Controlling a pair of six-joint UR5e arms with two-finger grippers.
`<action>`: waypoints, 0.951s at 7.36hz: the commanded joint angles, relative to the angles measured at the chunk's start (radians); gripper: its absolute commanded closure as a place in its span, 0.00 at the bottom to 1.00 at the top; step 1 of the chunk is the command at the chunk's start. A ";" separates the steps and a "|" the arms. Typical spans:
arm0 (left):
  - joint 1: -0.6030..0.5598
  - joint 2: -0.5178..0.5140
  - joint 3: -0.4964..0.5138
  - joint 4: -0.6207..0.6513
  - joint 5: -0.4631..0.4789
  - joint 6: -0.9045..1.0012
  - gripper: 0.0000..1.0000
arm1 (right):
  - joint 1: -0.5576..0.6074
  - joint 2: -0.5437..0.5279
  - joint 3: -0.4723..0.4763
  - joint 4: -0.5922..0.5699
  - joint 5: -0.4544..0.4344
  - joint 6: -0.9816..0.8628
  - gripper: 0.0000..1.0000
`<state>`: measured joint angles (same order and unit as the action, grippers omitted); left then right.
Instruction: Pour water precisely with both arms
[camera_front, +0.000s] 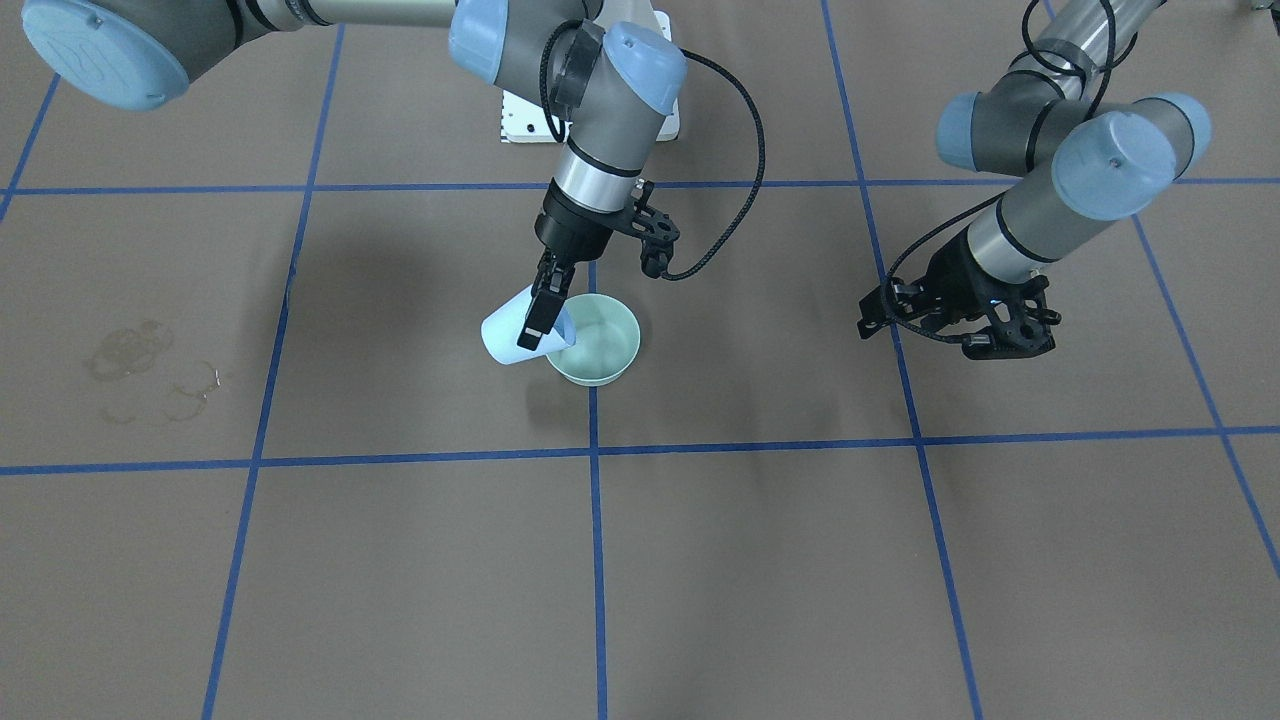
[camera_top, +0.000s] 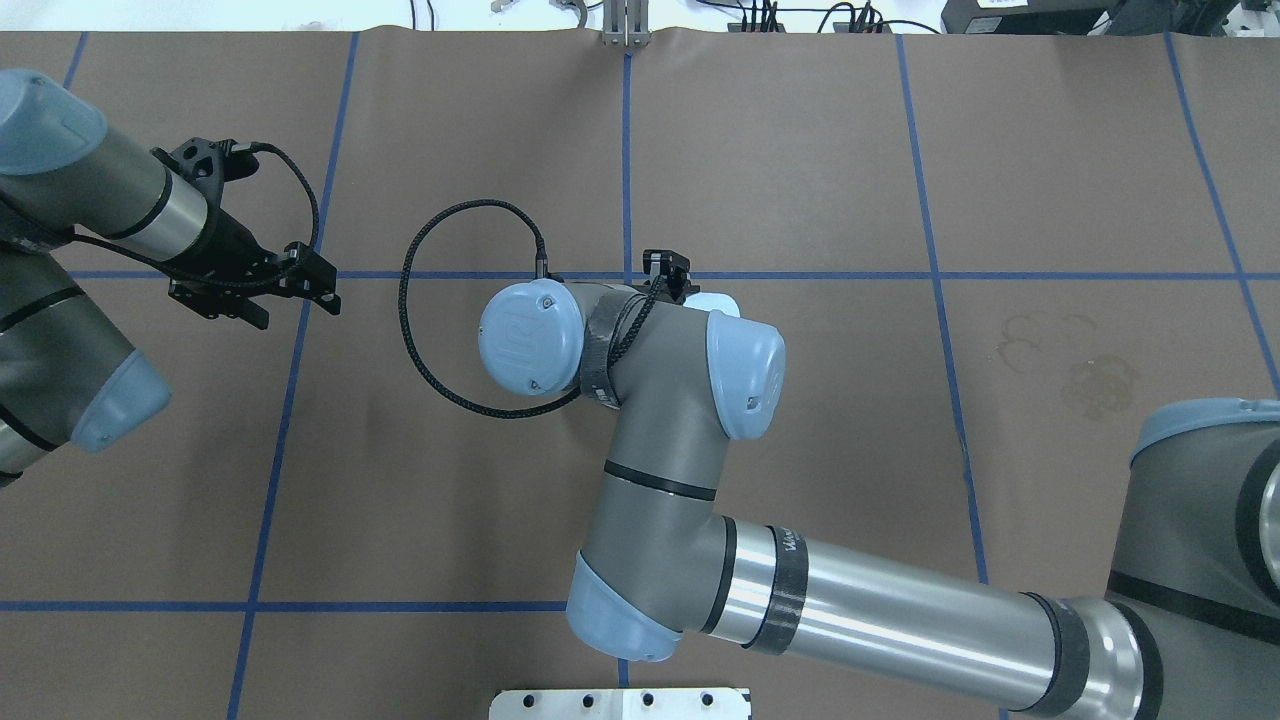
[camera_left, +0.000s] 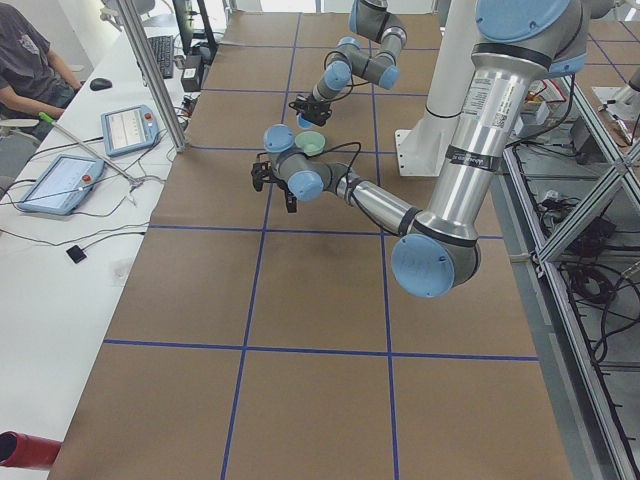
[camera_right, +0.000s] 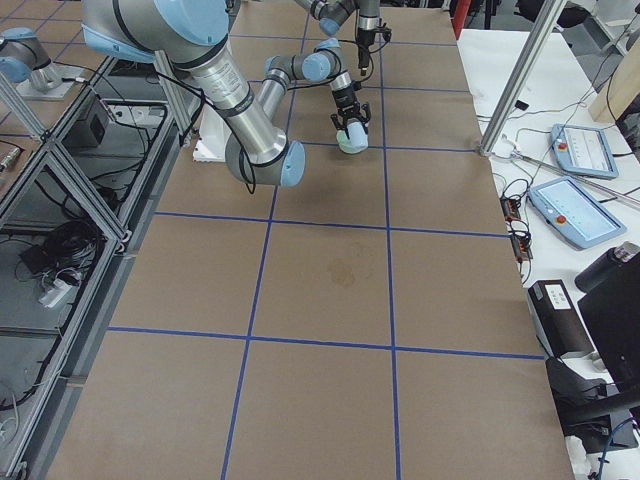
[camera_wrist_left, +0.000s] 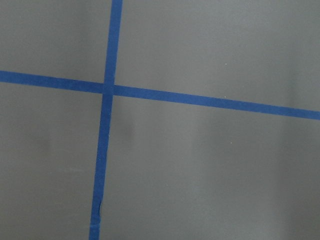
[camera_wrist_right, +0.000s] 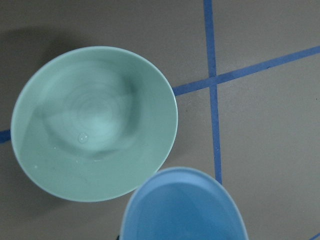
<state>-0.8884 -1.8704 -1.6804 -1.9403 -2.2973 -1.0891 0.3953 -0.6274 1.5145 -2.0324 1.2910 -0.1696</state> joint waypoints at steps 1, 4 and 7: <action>0.000 0.004 0.001 0.000 0.001 0.000 0.09 | -0.012 0.060 -0.045 -0.086 -0.062 -0.100 1.00; 0.000 0.030 0.001 -0.012 -0.001 0.000 0.09 | -0.047 0.104 -0.134 -0.133 -0.166 -0.212 1.00; 0.000 0.031 0.007 -0.017 -0.001 0.000 0.09 | -0.073 0.110 -0.134 -0.210 -0.266 -0.304 1.00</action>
<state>-0.8882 -1.8409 -1.6750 -1.9565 -2.2979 -1.0891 0.3367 -0.5174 1.3814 -2.2068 1.0756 -0.4346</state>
